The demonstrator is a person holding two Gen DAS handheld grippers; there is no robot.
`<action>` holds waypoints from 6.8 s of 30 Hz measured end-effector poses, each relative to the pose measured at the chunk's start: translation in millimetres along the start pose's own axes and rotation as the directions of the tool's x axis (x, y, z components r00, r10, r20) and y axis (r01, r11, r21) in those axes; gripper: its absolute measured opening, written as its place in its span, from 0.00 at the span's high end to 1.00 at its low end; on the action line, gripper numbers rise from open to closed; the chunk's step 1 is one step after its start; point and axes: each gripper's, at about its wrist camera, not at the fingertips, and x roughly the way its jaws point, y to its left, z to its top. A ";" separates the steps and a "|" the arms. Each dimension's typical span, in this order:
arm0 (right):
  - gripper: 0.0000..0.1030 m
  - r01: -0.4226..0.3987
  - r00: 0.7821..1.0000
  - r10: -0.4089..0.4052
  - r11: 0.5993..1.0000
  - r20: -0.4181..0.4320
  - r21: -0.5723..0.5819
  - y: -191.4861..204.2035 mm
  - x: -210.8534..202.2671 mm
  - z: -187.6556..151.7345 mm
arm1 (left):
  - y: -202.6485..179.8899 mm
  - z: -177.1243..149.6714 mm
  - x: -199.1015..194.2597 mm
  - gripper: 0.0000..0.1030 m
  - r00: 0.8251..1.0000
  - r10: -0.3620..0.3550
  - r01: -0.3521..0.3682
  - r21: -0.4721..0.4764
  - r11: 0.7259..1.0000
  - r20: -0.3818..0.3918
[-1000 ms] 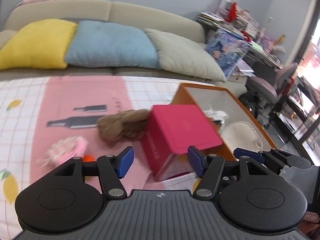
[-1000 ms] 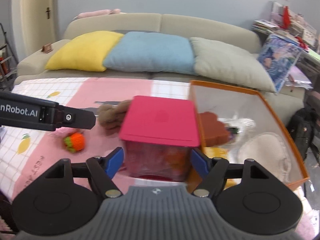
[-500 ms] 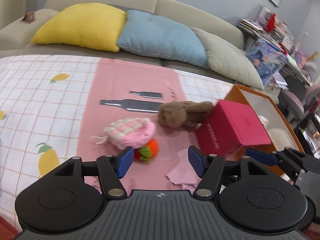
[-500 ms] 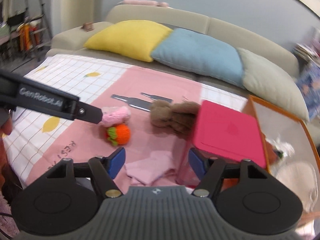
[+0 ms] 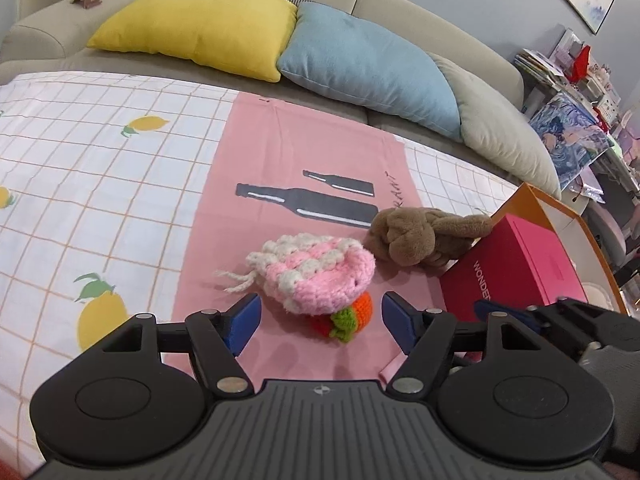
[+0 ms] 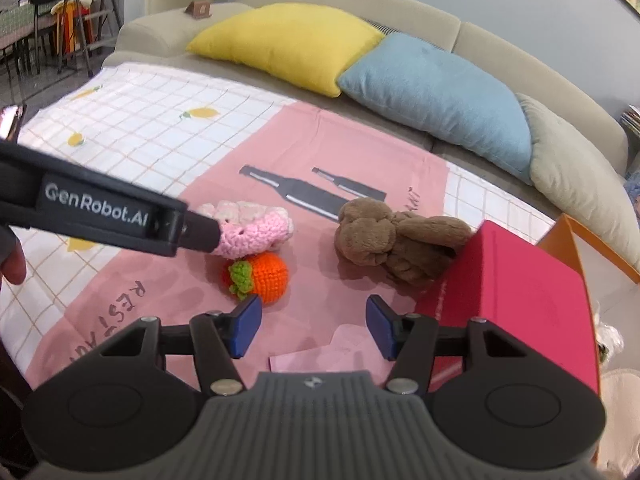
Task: Organize soft objects
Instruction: 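Move both tools back toward the crocheted items on the bed, then grasp pink crocheted hat with left tool while right tool grasps orange crocheted fruit, then carry crocheted hat and fruit over the orange box with both tools, then open both tools to drop hat and fruit into the box, then move both tools back toward the pink cloth and brown plush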
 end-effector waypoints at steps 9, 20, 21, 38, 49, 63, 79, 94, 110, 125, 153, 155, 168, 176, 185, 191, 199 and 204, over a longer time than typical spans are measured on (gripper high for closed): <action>0.46 -0.008 0.999 0.007 0.999 -0.036 -0.043 6.1 23.5 6.5 | -21.7 5.3 24.0 0.15 0.998 0.027 -0.036 0.194 0.980 0.051; 0.46 -0.013 0.997 0.010 0.999 -0.072 -0.042 2.2 31.5 1.6 | -15.0 8.2 55.4 0.24 0.998 0.054 -0.048 0.181 0.982 -0.029; 0.46 -0.014 0.997 0.011 0.999 -0.071 -0.044 1.9 31.9 1.6 | -11.8 8.5 54.7 0.27 0.998 0.051 -0.045 0.168 0.985 -0.031; 0.40 -0.076 0.996 0.075 0.997 -0.038 -0.025 3.3 17.0 -17.0 | 18.5 10.2 -1.4 0.88 0.999 -0.008 0.009 -0.011 1.000 0.031; 0.41 -0.110 0.994 0.110 0.989 -0.006 -0.101 31.2 47.4 6.3 | 12.0 -6.8 3.7 0.68 0.993 0.117 -0.115 0.068 0.991 -0.027; 0.53 -0.151 0.988 0.145 0.981 -0.056 -0.124 27.7 61.9 -1.5 | 25.6 -24.5 32.1 0.24 0.978 0.132 -0.128 0.032 0.991 -0.160; 0.53 -0.151 0.988 0.148 0.985 -0.042 -0.080 19.5 38.4 -13.4 | 11.6 -25.4 20.2 0.65 0.977 0.202 -0.194 0.112 0.975 -0.067; 0.53 -0.135 0.989 0.129 0.988 0.075 0.079 -35.4 -42.5 -25.6 | -43.0 -15.9 -28.7 0.65 0.999 0.036 -0.036 0.117 0.992 -0.002; 0.53 0.017 0.984 -0.061 0.967 0.167 0.253 -125.5 -114.8 -57.7 | -150.9 2.6 -52.0 0.65 0.971 -0.240 0.232 0.232 0.945 0.007; 0.53 0.232 0.962 -0.263 0.933 0.078 0.276 -225.7 -139.9 -93.8 | -288.4 18.7 -8.1 0.65 0.902 -0.402 0.431 0.374 0.821 -0.156; 0.53 0.219 0.963 -0.186 0.963 -0.195 0.158 -278.9 -77.7 -133.1 | -368.7 -29.7 106.0 0.65 0.916 -0.088 0.322 0.585 0.744 -0.392; 0.53 0.224 0.960 -0.189 0.962 -0.207 0.158 -280.3 -75.2 -132.7 | -369.7 -30.8 110.4 0.64 0.910 -0.082 0.326 0.581 0.746 -0.406; 0.43 0.233 0.950 -0.187 0.957 -0.250 0.171 -287.5 -71.1 -127.6 | -360.6 -19.1 112.9 0.29 0.899 -0.109 0.338 0.513 0.789 -0.424; 0.32 0.265 0.945 -0.210 0.941 -0.251 0.210 -290.5 -84.6 -116.2 | -359.9 0.1 86.2 0.24 0.911 -0.184 0.364 0.510 0.779 -0.369; 0.29 0.339 0.941 -0.313 0.865 -0.132 0.370 -277.4 -135.2 -105.9 | -349.5 15.9 21.9 0.24 0.934 -0.295 0.355 0.607 0.711 -0.200; 0.28 0.345 0.926 -0.377 0.823 -0.020 0.451 -240.8 -154.3 -109.3 | -321.4 7.7 -17.7 0.24 0.933 -0.347 0.327 0.622 0.712 -0.094; 0.27 0.274 0.936 -0.345 0.832 0.064 0.483 -181.7 -154.4 -106.4 | -255.7 -6.8 -40.2 0.24 0.952 -0.305 0.269 0.547 0.793 -0.026; 0.27 0.226 0.959 -0.275 0.888 0.069 0.400 -142.5 -143.4 -97.6 | -211.9 -9.1 -42.5 0.24 0.974 -0.227 0.208 0.476 0.855 -0.018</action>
